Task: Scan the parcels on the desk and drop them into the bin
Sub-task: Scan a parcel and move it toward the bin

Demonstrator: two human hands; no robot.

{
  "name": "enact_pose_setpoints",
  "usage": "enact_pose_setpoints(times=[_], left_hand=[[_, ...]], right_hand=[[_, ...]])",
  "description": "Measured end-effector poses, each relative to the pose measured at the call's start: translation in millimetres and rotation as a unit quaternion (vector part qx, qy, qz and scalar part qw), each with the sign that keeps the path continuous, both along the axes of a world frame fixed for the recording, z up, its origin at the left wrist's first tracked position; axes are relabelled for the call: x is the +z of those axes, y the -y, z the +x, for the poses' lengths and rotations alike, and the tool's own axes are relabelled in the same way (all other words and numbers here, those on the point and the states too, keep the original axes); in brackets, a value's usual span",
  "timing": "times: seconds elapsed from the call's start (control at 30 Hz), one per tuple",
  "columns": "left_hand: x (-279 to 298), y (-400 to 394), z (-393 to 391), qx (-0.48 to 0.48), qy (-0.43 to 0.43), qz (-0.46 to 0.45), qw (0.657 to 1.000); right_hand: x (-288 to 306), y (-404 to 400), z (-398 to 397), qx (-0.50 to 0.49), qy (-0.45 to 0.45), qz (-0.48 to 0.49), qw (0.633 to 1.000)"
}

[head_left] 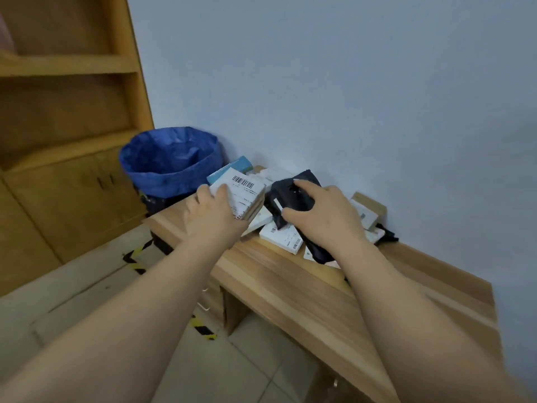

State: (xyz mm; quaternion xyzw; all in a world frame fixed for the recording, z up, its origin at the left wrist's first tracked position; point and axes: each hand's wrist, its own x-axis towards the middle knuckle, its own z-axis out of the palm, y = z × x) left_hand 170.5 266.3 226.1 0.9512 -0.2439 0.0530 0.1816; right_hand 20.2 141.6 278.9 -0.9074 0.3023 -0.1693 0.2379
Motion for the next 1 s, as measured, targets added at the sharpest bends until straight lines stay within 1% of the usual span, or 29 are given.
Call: enact_pose_setpoints(times=[0.13, 0.2, 0.3, 0.4, 0.47, 0.7, 0.8, 1.0], left_hand=[[-3, -61, 17, 0.088, -0.009, -0.029, 0.996], [-6, -92, 25, 0.126, -0.012, -0.038, 0.991], [-17, -138, 40, 0.181, -0.013, -0.063, 0.981], [-30, -183, 62, 0.226, -0.023, -0.102, 0.968], [-38, -215, 78, 0.250, -0.029, -0.112, 0.961], [-49, -319, 164, 0.301, -0.014, -0.075, 0.951], [-51, -347, 200, 0.317, -0.014, -0.063, 0.946], [-68, -379, 275, 0.344, -0.030, -0.059, 0.937]], right_hand=[[-15, -43, 45, 0.011, 0.074, 0.025, 0.997], [-26, -69, 68, 0.019, 0.113, 0.058, 0.992], [-45, -113, 103, 0.027, 0.132, 0.113, 0.984], [-65, -160, 139, 0.038, 0.132, 0.156, 0.978], [-77, -191, 167, 0.050, 0.129, 0.170, 0.976], [-104, -290, 271, 0.090, 0.081, 0.201, 0.972], [-113, -317, 310, 0.103, 0.068, 0.217, 0.968], [-128, -339, 393, 0.136, 0.039, 0.201, 0.969]])
